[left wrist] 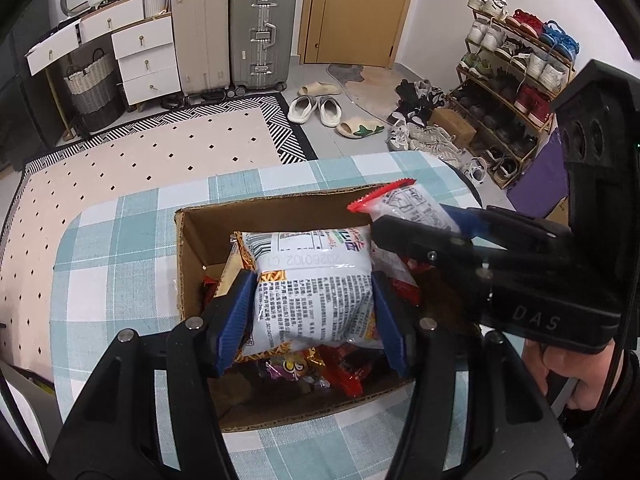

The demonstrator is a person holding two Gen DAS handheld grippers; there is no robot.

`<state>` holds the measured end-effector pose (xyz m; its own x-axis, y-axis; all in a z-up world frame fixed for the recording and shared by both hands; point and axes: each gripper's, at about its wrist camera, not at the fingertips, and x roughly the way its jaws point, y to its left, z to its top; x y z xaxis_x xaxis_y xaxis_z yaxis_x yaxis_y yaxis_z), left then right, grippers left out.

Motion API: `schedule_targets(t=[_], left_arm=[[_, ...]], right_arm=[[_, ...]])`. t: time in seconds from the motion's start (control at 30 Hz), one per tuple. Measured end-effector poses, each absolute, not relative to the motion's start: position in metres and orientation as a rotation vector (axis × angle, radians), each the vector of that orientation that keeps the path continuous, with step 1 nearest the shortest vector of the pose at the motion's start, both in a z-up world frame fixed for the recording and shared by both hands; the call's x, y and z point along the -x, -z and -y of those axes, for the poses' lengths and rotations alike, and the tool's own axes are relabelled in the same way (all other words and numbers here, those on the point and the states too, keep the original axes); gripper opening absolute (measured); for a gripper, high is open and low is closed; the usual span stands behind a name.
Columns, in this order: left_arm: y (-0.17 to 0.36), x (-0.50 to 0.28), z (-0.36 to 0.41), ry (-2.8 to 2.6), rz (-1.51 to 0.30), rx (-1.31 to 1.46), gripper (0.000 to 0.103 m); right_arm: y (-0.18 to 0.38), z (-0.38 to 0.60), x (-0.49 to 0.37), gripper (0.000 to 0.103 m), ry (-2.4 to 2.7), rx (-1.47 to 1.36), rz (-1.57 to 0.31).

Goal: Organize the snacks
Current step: 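Open both grippers to drop the noodle bags into the box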

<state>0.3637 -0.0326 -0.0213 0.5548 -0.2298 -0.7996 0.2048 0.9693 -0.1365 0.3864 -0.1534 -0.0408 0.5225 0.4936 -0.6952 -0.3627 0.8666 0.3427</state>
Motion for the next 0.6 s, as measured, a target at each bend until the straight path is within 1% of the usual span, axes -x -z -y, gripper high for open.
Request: schedule_targets(t=[0.1,0.17,0.27,0.33,0.37,0.4,0.5,0.6], left_arm=[[0.020,-0.363,0.033,0.260,-0.953,0.026,0.057],[0.017,-0.361,0.032,0.257,-0.944,0.028,0.057],[0.013,-0.358,0.029,0.261,-0.948,0.041,0.066],[0.008,-0.354,0.025,0.247,-0.930,0.048,0.079],[0.006,-0.352,0.024,0.240,-0.925,0.051,0.080],[0.005,-0.350,0.023,0.244,-0.923,0.057,0.080],[0.000,-0.345,0.022,0.234,-0.924,0.052,0.080],[-0.001,-0.340,0.023,0.231,-0.932,0.050,0.080]], right_arm=[[0.041,0.151,-0.388,0.045,-0.514,-0.156,-0.890],[0.040,0.151,-0.387,0.047,-0.510,-0.151,-0.892],[0.038,0.153,-0.385,0.056,-0.504,-0.154,-0.884],[0.036,0.154,-0.383,0.062,-0.498,-0.154,-0.876],[0.035,0.155,-0.382,0.067,-0.499,-0.158,-0.874],[0.035,0.156,-0.380,0.069,-0.501,-0.166,-0.872],[0.034,0.160,-0.377,0.072,-0.511,-0.196,-0.875],[0.034,0.165,-0.372,0.072,-0.517,-0.227,-0.878]])
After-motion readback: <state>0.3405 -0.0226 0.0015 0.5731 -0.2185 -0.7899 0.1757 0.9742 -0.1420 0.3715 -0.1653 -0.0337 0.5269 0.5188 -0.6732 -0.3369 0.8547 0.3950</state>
